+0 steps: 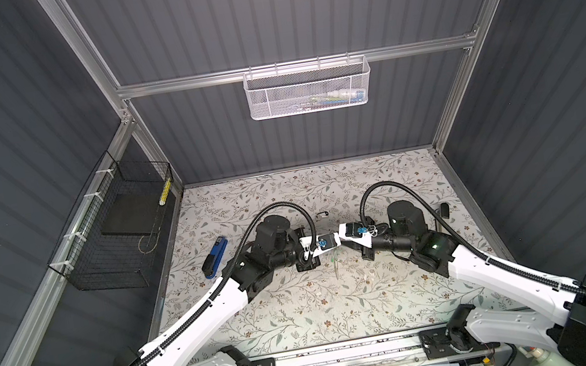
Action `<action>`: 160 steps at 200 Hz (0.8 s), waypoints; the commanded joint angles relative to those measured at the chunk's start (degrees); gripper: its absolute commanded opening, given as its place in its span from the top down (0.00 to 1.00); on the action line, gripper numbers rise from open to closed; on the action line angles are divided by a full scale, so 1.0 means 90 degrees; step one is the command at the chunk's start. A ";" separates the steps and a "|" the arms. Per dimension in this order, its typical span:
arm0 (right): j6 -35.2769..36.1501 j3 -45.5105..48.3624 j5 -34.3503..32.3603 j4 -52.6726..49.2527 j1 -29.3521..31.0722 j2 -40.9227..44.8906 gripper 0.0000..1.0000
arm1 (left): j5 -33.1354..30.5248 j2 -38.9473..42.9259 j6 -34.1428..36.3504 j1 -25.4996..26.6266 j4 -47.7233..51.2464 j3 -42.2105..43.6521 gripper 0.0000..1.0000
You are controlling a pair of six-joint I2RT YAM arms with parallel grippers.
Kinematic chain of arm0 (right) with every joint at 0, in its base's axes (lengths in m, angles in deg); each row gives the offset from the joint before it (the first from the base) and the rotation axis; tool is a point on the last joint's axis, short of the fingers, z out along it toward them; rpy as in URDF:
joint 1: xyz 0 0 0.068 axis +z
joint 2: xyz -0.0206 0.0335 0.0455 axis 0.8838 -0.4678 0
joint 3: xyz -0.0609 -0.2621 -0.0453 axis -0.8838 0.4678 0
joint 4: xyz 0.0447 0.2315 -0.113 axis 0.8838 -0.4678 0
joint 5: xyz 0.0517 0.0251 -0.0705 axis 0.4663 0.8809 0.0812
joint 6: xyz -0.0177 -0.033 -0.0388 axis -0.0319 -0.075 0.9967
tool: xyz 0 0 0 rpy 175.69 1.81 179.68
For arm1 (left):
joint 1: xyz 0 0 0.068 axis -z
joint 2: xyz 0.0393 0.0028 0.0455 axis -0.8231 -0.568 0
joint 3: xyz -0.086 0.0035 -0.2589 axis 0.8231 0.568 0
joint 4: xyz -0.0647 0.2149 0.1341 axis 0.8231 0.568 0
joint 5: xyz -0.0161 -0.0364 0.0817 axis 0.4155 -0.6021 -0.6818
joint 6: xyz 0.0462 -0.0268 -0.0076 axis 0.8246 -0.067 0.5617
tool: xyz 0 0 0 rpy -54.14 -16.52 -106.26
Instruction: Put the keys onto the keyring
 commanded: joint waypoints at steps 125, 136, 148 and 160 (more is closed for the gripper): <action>-0.0161 -0.0039 0.0471 0.0484 0.0039 -0.0065 0.93 | 0.0258 -0.0154 -0.0030 0.0044 0.0287 -0.0368 1.00; -0.0132 -0.0050 0.0481 0.0447 0.0033 -0.0054 0.96 | 0.0282 -0.0142 -0.0072 0.0047 0.0250 -0.0356 1.00; -0.0112 -0.0069 0.0461 0.0368 0.0041 -0.0077 1.00 | 0.0291 -0.0125 -0.0081 0.0050 0.0183 -0.0329 1.00; -0.0066 -0.0095 0.0435 0.0282 0.0040 -0.0087 1.00 | 0.0301 -0.0091 -0.0118 0.0046 0.0108 -0.0312 1.00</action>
